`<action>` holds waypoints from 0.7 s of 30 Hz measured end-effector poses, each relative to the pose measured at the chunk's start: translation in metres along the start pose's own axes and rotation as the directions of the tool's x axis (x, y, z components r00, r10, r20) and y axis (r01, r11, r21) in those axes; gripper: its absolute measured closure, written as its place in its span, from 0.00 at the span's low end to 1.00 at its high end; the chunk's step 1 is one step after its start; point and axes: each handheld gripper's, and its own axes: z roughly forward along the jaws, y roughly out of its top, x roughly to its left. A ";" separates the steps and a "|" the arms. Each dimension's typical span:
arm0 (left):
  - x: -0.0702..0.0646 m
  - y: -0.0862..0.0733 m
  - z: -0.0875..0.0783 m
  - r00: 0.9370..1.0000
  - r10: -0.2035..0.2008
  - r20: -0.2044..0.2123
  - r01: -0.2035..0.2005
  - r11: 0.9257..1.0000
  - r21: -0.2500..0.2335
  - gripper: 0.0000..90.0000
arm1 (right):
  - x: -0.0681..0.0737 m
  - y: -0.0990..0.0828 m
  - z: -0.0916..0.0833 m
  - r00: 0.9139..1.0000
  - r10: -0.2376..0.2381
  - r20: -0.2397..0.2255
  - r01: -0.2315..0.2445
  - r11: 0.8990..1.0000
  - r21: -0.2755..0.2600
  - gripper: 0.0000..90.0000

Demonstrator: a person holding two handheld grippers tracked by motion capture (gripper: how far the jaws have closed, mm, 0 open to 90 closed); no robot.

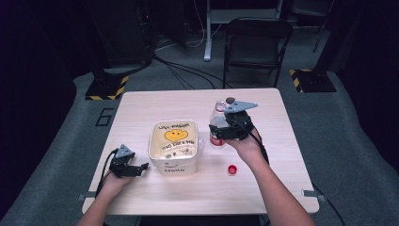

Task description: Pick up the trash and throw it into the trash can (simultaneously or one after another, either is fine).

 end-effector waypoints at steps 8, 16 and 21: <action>0.000 0.000 0.000 1.000 0.003 0.000 -0.003 1.000 0.001 0.18 | 0.002 0.008 -0.005 1.000 -0.010 -0.003 0.010 1.000 -0.005 0.28; 0.000 0.000 0.000 1.000 0.003 0.000 -0.003 1.000 0.001 0.18 | 0.002 0.017 -0.010 1.000 -0.012 -0.003 0.012 1.000 -0.014 0.28; 0.000 0.000 0.000 1.000 0.000 0.000 0.000 1.000 0.000 0.18 | 0.002 0.026 -0.016 1.000 -0.015 -0.003 0.015 0.999 -0.029 0.28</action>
